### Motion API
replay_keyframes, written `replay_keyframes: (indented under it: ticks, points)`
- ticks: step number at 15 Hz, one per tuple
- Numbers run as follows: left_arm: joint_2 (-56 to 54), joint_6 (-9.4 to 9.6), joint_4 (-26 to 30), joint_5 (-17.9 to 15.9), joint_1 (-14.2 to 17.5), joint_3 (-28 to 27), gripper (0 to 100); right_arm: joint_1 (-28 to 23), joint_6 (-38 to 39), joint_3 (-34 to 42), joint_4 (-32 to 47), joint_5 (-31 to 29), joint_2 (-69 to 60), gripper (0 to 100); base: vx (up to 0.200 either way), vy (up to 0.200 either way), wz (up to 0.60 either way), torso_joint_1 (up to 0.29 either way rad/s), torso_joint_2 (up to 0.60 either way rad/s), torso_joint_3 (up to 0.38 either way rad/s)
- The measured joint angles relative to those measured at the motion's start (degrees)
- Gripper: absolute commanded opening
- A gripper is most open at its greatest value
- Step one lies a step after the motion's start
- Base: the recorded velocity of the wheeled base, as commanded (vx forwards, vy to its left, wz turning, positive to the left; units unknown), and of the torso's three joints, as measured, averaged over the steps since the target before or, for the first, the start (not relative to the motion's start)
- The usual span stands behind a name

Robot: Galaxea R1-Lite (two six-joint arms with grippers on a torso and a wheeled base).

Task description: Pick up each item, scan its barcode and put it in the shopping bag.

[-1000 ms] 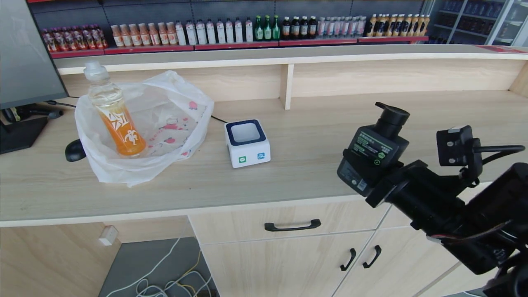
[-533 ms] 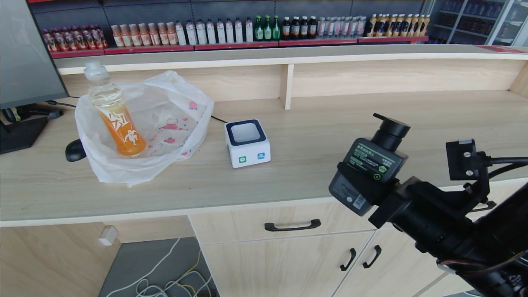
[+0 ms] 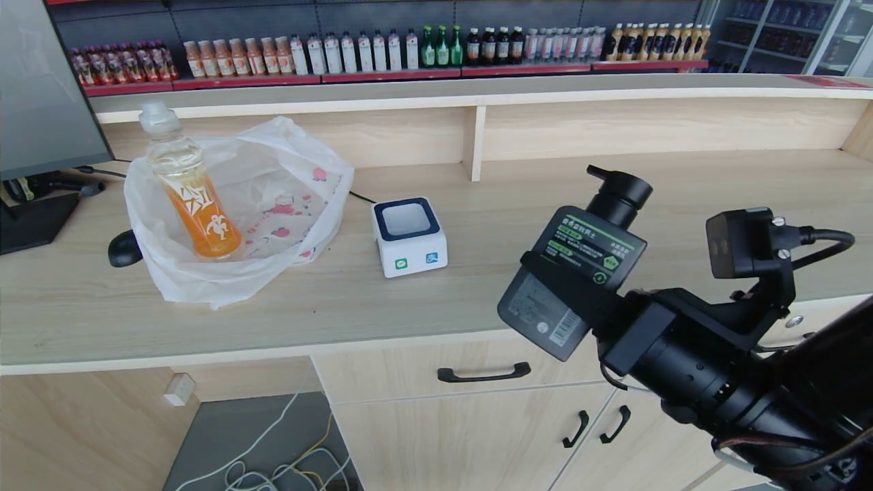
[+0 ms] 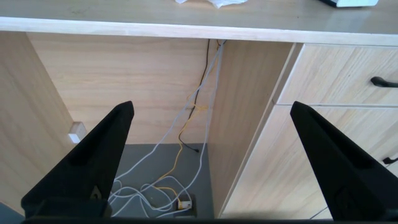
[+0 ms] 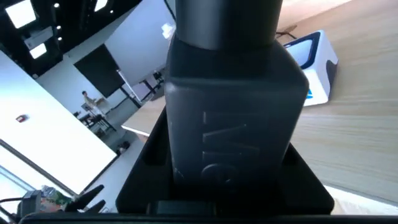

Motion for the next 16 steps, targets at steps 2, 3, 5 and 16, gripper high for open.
replay_keyframes:
  ticks: [2, 3, 5, 16]
  points:
    - [0.0, -0.02, 0.0, 0.0, 0.0, 0.0, 100, 3.4, 6.6, -0.4, 0.0, 0.1, -0.1, 0, 0.0, 0.0, 0.0, 0.0, 0.0, 0.0]
    - [0.0, -0.02, 0.0, 0.0, 0.0, 0.0, 100, 4.7, 8.5, -0.7, 0.0, 0.1, -0.1, 0, 0.0, 0.0, 0.0, 0.0, 0.0, 0.0]
    - [0.0, -0.02, 0.0, 0.0, 0.0, 0.0, 100, 7.3, 10.7, -1.2, 0.0, 0.1, 0.0, 0, 0.0, 0.0, 0.0, 0.0, 0.0, 0.0]
    - [0.0, -0.02, 0.0, 0.0, 0.0, 0.0, 100, 17.7, 20.6, -7.9, 0.0, 0.1, 2.5, 0, 0.0, 0.0, 0.0, 0.0, 0.0, 0.0]
